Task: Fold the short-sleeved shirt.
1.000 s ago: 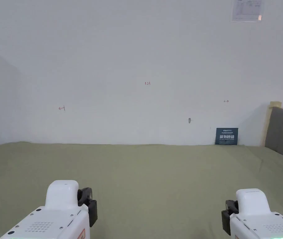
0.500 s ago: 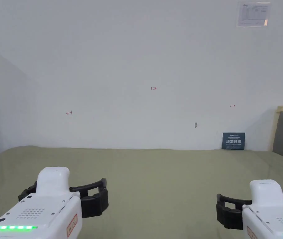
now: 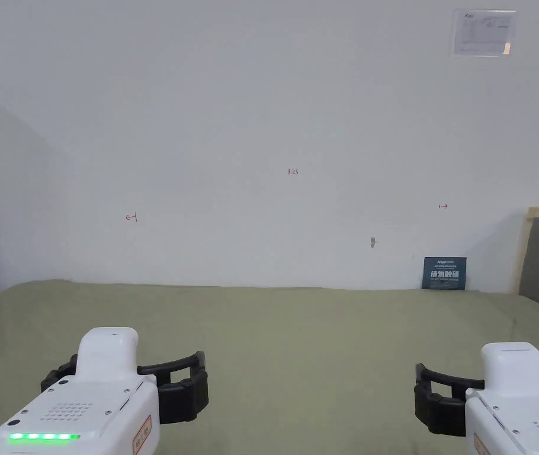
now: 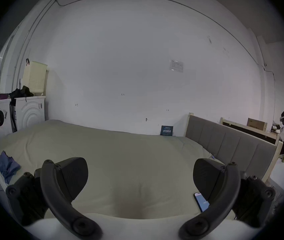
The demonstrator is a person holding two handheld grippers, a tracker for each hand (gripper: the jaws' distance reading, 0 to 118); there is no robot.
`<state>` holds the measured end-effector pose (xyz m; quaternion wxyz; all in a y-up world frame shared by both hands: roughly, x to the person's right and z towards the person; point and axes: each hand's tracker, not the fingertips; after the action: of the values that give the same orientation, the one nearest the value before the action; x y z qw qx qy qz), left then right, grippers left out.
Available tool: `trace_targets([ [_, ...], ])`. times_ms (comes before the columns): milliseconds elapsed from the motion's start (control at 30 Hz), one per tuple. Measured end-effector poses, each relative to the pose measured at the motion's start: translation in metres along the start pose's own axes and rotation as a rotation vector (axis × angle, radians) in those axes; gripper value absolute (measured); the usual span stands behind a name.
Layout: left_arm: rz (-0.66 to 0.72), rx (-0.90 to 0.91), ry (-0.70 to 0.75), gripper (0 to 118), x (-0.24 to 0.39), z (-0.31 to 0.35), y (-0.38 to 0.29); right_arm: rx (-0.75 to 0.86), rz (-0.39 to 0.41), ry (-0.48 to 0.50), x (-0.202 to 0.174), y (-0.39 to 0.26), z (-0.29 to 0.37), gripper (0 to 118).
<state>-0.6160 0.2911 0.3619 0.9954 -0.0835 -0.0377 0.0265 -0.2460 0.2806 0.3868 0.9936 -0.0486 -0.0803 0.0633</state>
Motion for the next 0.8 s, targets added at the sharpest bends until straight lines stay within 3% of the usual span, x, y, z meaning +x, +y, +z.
trace_targets([
  [500,-0.011,0.008,-0.019,118,0.007,-0.005,-0.002,0.055,-0.073,0.151,-0.005,-0.003,-0.001,118],
  [667,0.005,0.006,-0.015,118,0.005,-0.004,-0.007,0.063,-0.07,0.152,-0.009,-0.008,0.001,118],
  [800,0.007,-0.002,-0.012,118,0.002,-0.006,-0.009,0.062,-0.12,0.17,-0.006,-0.006,0.001,118],
])
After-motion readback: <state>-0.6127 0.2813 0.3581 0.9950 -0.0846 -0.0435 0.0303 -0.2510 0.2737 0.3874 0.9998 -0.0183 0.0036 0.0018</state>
